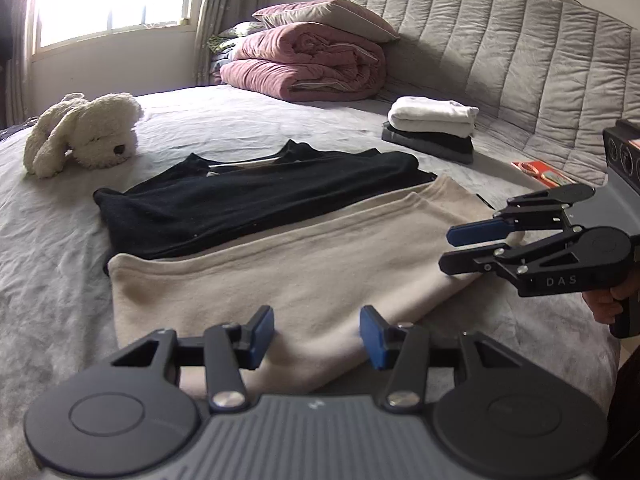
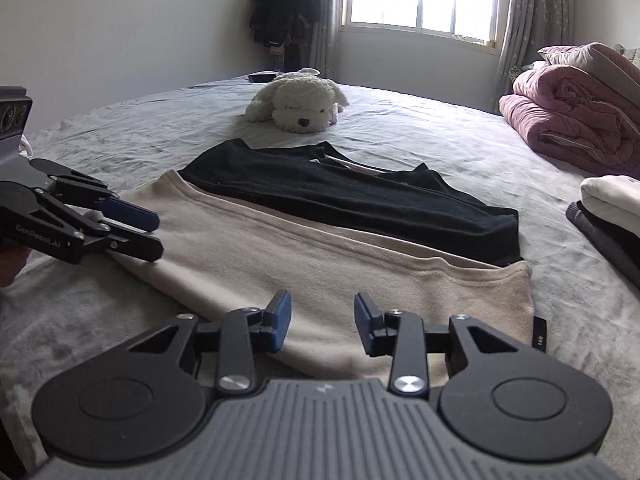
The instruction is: Fold clothes
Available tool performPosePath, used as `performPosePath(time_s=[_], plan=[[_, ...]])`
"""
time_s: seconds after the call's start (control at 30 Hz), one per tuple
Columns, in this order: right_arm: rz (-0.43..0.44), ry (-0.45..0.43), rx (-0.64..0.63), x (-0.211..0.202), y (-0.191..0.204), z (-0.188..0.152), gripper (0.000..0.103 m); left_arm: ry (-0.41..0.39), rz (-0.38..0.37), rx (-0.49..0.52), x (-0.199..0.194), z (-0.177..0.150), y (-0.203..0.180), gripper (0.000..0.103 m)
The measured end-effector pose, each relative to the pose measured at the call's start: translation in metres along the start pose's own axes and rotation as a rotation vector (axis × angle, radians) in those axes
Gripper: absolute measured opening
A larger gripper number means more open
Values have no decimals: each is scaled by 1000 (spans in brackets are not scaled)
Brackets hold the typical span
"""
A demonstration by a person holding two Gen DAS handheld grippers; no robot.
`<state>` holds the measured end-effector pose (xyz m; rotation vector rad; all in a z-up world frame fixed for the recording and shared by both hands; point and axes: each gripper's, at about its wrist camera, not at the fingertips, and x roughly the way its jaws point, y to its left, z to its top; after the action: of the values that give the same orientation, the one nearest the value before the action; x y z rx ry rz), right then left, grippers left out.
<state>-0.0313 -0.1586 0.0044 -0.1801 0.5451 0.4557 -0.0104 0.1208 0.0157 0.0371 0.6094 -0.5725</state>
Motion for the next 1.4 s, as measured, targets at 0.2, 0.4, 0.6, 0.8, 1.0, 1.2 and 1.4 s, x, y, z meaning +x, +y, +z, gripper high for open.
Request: performPosePath(time_s=[0.2,0.4,0.6,0.8,1.0,1.2,1.4], plan=[[18,44,30,0,-12,-14,38,11,-15,-5,-10,-9,8,50],[10,35,134,-23,-47,-29,38,21,-30,-9,-20,-18,16,50],[-16,13,134,-38,-53,-27,42,-18,-44,-86,-28,-11,25,52],[-97,21,162,-25,-68,-23,42,7,-10,-83,-11,-12,32,52],[-61,42,236,-33,-98,-45,38,-3,-53,-176,-18,-20,54,45],[-38,45,295,-51,-96,-38,45,6,-129,-372,-34,-18,66,55],[17,64,496,-69,-118,-38,54,38,-217,-641,-50,-24,91,63]])
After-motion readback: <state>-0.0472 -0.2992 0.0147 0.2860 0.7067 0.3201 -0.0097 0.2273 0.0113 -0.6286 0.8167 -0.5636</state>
